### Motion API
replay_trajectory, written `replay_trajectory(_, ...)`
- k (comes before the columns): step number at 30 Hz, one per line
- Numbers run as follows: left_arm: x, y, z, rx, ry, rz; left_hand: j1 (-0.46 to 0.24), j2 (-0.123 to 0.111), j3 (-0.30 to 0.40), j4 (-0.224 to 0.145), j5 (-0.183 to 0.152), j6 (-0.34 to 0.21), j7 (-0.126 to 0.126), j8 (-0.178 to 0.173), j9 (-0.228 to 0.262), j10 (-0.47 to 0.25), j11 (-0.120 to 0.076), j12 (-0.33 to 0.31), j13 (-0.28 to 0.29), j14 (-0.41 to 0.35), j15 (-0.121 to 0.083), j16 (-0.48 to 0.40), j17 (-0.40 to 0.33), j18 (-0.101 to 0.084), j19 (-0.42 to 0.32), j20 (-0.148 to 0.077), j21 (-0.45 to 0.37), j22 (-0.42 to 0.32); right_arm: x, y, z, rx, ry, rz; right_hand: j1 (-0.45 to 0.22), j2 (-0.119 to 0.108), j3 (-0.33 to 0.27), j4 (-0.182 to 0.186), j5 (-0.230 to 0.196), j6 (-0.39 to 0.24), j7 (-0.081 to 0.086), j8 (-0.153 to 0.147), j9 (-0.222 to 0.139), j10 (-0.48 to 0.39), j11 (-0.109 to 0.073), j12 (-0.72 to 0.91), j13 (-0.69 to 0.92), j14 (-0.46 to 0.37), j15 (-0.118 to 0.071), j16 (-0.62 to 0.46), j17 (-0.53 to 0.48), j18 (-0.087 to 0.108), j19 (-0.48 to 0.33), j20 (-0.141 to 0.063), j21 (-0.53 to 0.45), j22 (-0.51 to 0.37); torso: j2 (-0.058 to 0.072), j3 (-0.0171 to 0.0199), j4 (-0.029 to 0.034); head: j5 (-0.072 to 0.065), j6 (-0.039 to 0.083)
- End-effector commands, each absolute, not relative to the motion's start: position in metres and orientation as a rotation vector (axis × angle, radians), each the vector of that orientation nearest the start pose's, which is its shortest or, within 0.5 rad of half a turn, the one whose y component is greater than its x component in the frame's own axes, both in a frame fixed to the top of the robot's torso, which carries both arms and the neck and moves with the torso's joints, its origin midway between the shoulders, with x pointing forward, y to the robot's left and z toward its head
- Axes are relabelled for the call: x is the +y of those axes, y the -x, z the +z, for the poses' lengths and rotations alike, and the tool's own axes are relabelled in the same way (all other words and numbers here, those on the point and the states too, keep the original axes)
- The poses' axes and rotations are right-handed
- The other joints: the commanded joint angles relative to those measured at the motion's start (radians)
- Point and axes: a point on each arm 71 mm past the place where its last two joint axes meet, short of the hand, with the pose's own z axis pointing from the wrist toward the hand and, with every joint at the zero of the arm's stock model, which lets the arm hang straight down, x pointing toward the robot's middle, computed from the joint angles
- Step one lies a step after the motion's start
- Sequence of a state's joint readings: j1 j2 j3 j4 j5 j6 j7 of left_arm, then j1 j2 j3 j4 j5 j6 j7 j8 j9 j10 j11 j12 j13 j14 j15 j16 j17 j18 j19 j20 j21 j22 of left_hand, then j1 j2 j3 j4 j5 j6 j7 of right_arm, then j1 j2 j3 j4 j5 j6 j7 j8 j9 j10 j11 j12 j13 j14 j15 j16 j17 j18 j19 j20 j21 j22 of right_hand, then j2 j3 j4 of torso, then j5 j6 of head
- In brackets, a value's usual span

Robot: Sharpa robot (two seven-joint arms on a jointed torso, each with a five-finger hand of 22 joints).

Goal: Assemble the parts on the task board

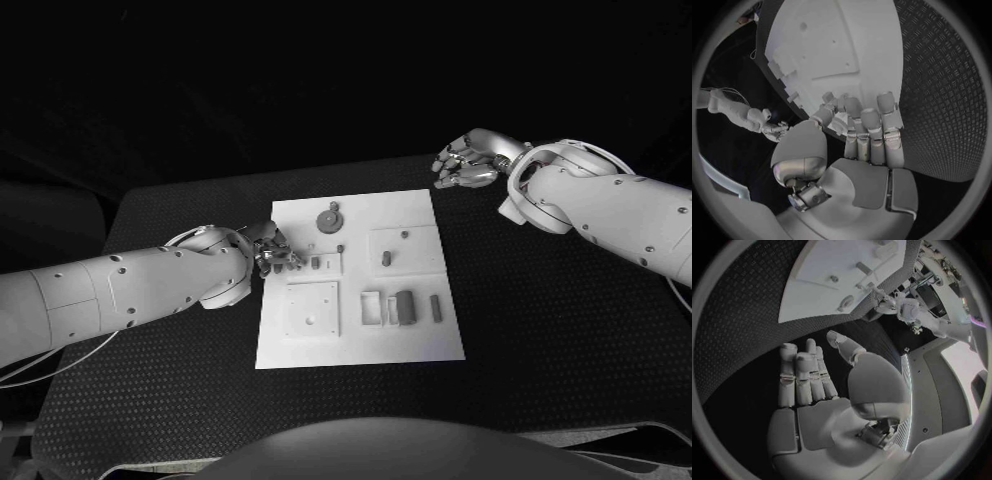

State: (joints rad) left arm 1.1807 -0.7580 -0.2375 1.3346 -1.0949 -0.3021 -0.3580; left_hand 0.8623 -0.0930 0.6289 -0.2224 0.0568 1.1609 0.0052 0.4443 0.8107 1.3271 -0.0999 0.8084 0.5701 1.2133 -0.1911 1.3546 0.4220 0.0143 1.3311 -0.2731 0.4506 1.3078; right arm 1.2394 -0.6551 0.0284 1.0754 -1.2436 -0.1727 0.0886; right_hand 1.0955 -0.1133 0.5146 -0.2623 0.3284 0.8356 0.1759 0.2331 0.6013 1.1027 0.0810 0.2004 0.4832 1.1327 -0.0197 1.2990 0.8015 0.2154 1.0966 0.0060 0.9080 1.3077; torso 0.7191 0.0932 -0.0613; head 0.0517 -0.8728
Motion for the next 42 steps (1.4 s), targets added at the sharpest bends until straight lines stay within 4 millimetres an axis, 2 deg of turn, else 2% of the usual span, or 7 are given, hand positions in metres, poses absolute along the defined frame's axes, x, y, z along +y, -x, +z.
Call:
replay_trajectory(1,0.24,-0.485,-0.289,2.047,0.327,-0.372,0.069,0.066,0.07,-0.064,-0.002,0.006,0.0,0.005,-0.002,0.006,0.0,-0.006,-0.002,0.012,-0.008,-0.005,-0.001,-0.008,-0.001,-0.004,0.006,0.017,-0.233,-0.57,-0.172,1.709,-0.022,0.694,-0.009,-0.002,0.0,0.004,0.006,-0.01,0.014,0.007,0.001,0.017,0.008,-0.006,0.002,-0.007,-0.002,0.005,-0.002,0.046,-0.003,-0.008,-0.002,0.018,0.0,-0.0007,0.0001,0.001,0.0)
replay_trajectory(11,0.239,-0.485,-0.295,2.048,0.314,-0.366,0.067,0.065,0.072,-0.064,-0.004,0.005,0.0,0.005,-0.002,0.006,0.001,-0.006,-0.002,0.012,-0.007,-0.006,-0.002,-0.008,-0.001,-0.004,0.006,0.018,-0.233,-0.57,-0.172,1.709,-0.022,0.694,-0.009,-0.002,0.0,0.004,0.006,-0.01,0.014,0.007,0.001,0.017,0.008,-0.006,0.002,-0.007,-0.002,0.005,-0.002,0.046,-0.003,-0.008,-0.002,0.018,0.0,-0.0018,0.0003,-0.001,0.0)
replay_trajectory(32,0.236,-0.485,-0.297,2.085,0.287,-0.335,0.064,0.063,0.074,-0.065,-0.006,0.004,0.001,0.005,-0.003,0.005,0.001,-0.007,-0.003,0.012,-0.007,-0.006,-0.002,-0.008,-0.001,-0.004,0.006,0.018,-0.233,-0.57,-0.172,1.71,-0.022,0.694,-0.009,-0.002,0.0,0.004,0.006,-0.011,0.014,0.007,0.001,0.017,0.008,-0.006,0.002,-0.007,-0.002,0.005,-0.002,0.046,-0.002,-0.008,-0.002,0.018,0.0,0.0008,-0.0013,-0.001,0.0)
replay_trajectory(34,0.235,-0.485,-0.298,2.096,0.286,-0.328,0.06,0.059,0.073,-0.065,-0.006,0.003,0.001,0.005,-0.003,0.005,0.002,-0.007,-0.003,0.011,-0.007,-0.007,-0.003,-0.008,-0.001,-0.004,0.005,0.018,-0.234,-0.57,-0.172,1.71,-0.022,0.693,-0.009,-0.002,0.0,0.004,0.006,-0.011,0.014,0.007,0.001,0.018,0.008,-0.006,0.002,-0.007,-0.002,0.005,-0.002,0.046,-0.002,-0.008,-0.002,0.018,0.0,0.0007,-0.0013,-0.001,0.0)
replay_trajectory(37,0.235,-0.485,-0.299,2.108,0.289,-0.318,0.045,0.039,0.066,-0.061,-0.006,0.004,0.002,0.008,-0.002,0.005,0.002,-0.005,-0.003,0.01,-0.005,-0.007,-0.003,-0.009,-0.001,-0.003,0.004,0.017,-0.234,-0.57,-0.172,1.709,-0.023,0.693,-0.009,-0.003,0.0,0.004,0.006,-0.011,0.014,0.007,0.001,0.018,0.008,-0.006,0.002,-0.007,-0.002,0.005,-0.002,0.046,-0.003,-0.008,-0.002,0.018,0.0,0.0005,-0.0003,-0.002,0.0)
replay_trajectory(42,0.236,-0.485,-0.3,2.113,0.296,-0.311,-0.01,0.005,-0.025,-0.065,-0.003,-0.002,0.001,0.013,0.002,-0.001,0.002,-0.002,-0.001,0.007,-0.006,-0.004,-0.002,-0.008,-0.004,-0.005,0.003,0.017,-0.234,-0.57,-0.172,1.709,-0.023,0.693,-0.009,-0.003,0.0,0.004,0.006,-0.011,0.014,0.007,0.001,0.017,0.008,-0.006,0.002,-0.008,-0.002,0.005,-0.002,0.046,-0.003,-0.008,-0.002,0.018,0.0,0.0006,-0.0007,-0.002,0.0)
